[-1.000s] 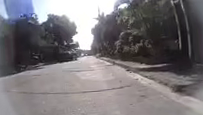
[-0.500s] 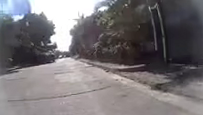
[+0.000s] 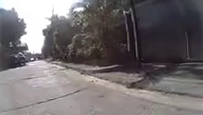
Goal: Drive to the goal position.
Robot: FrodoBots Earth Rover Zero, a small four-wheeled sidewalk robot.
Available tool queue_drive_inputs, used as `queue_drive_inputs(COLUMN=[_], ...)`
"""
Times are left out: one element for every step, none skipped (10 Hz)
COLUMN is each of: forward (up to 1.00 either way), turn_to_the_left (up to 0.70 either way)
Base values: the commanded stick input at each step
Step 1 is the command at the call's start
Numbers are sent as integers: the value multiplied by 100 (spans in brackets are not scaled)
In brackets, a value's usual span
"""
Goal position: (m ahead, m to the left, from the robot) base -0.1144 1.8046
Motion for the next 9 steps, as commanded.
queue_drive_inputs(forward=[0, 0, 0, 0, 0, 0, 0, 0, 0], turn_to_the_left=[-5, -5, -5, -5, -5, -5, -5, -5, -5])
